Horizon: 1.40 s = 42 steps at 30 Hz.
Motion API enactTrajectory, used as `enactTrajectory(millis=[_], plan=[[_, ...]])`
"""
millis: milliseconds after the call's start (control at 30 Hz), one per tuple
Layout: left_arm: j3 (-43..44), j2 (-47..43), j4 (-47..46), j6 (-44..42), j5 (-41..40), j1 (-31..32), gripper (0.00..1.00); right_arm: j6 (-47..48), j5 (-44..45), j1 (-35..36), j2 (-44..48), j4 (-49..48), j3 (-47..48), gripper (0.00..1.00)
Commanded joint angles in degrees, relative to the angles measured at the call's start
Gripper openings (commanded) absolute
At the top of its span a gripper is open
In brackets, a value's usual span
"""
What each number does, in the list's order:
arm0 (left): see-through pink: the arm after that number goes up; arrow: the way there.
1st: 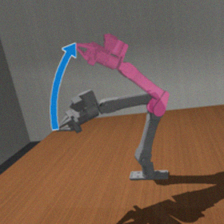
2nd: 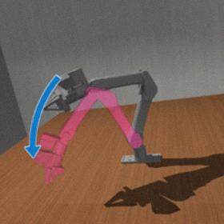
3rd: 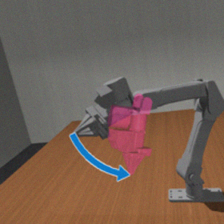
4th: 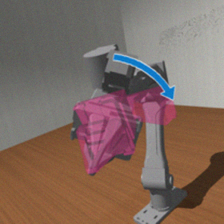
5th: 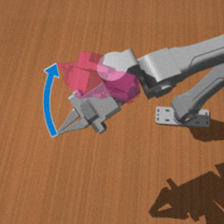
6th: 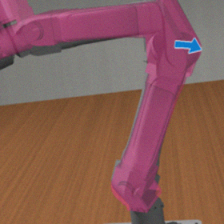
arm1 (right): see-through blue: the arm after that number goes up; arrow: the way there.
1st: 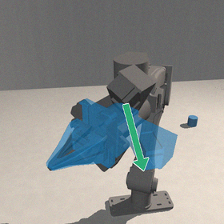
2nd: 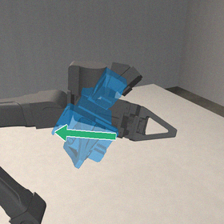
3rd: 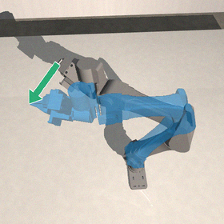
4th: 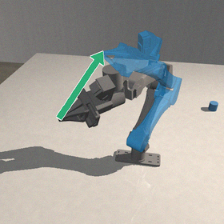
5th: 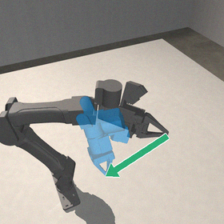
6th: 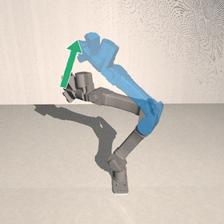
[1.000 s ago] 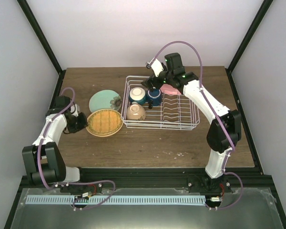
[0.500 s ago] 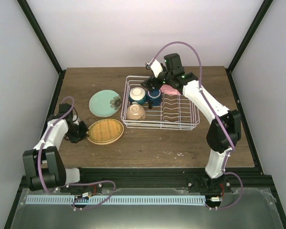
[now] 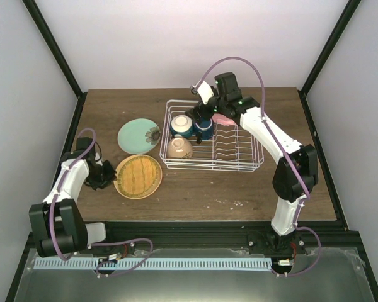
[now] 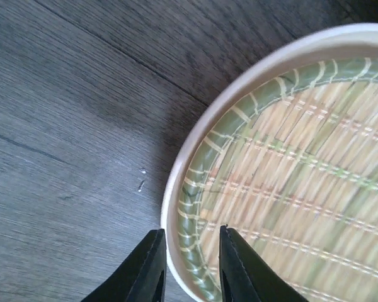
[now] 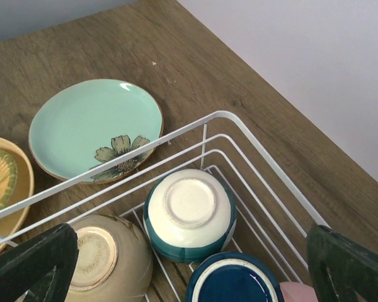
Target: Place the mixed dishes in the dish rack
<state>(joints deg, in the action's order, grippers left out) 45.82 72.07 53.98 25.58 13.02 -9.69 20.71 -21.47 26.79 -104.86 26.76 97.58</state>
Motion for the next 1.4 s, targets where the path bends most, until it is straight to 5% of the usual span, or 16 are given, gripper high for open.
enactTrajectory(millis=[0,367,833,1367], plan=[[0.26,1.57,0.82,0.04,1.26,0.17,0.28,0.21,0.68,0.46,0.55,0.47,-0.89,1.0],[8.23,0.03,-0.15,0.22,-2.48,0.01,0.33,0.32,1.49,0.42,0.61,0.16,-2.0,1.0],[29.83,28.26,-14.16,-2.96,-1.33,-3.14,0.36,0.74,4.19,0.46,3.87,-0.22,-2.73,1.0],[33.44,42.62,-24.07,-2.29,7.12,-0.94,0.41,0.95,8.71,0.47,4.48,0.72,-2.69,1.0]])
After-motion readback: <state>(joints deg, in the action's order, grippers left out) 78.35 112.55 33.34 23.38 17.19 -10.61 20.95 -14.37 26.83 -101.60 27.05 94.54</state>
